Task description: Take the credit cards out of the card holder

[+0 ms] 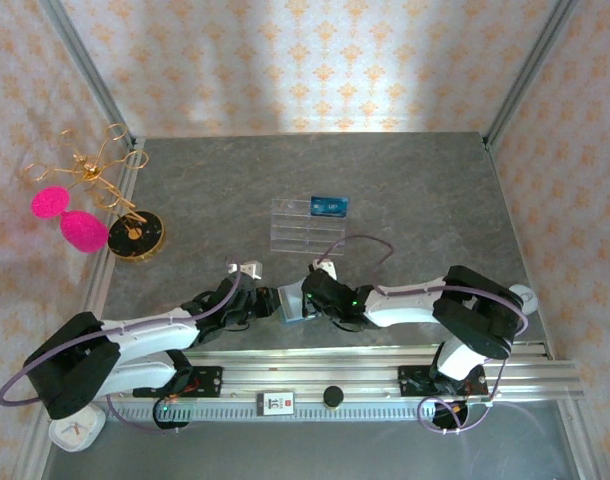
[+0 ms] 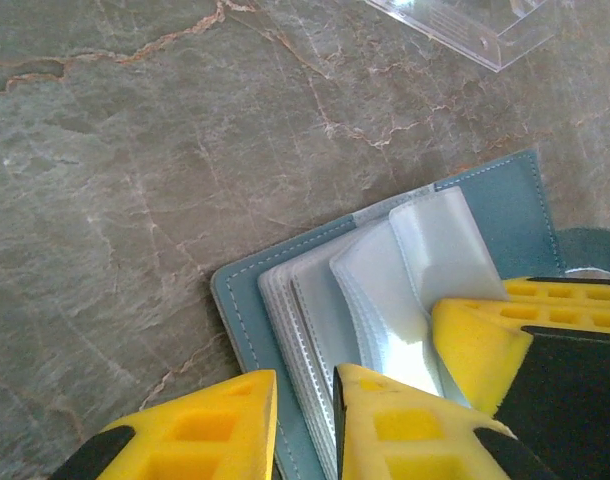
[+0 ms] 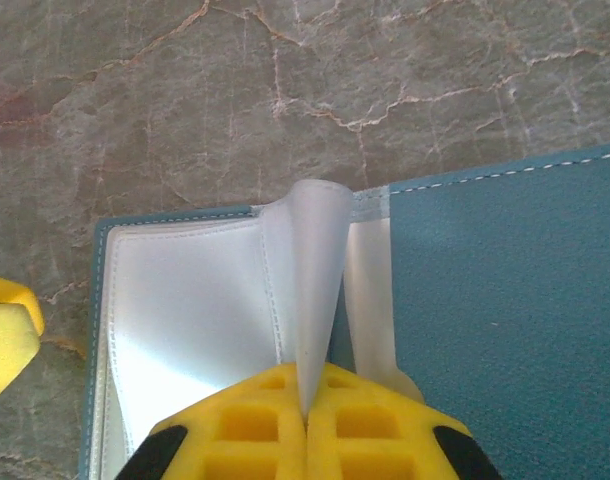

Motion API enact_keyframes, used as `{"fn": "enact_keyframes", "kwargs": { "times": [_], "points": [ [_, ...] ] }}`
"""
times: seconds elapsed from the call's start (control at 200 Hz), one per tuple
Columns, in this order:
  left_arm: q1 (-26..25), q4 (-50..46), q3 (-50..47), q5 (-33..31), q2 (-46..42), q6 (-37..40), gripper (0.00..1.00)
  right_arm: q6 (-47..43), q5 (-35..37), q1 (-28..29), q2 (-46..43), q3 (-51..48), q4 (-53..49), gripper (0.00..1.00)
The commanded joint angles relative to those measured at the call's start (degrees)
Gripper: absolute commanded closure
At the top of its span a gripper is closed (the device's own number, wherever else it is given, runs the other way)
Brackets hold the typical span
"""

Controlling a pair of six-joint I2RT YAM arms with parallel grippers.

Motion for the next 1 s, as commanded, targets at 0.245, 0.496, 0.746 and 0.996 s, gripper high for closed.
{"fn": "enact_keyframes", "kwargs": {
  "times": [0.245, 0.496, 0.746, 0.996],
  "points": [
    [-1.7, 3.2, 2.7, -0.7, 4.9, 1.3, 0.77, 2.3, -4.0, -0.1, 0.4, -2.2, -1.3, 1.00],
    [-2.4, 0.6, 5.8, -2.0, 8.7, 3.2, 0.73, 2.6, -4.8, -0.1, -0.6, -3.0, -0.3, 0.94],
    [-4.5, -1.4, 8.9, -2.4, 9.6, 4.1, 0.66, 3.3, -4.3, -0.2, -3.3, -4.7, 0.8, 0.65],
    [-5.5, -1.0, 10.5, -1.3, 12.2, 3.7, 0.65, 1.4, -6.3, -0.4, -6.7, -7.1, 4.1, 0.44]
  ]
}}
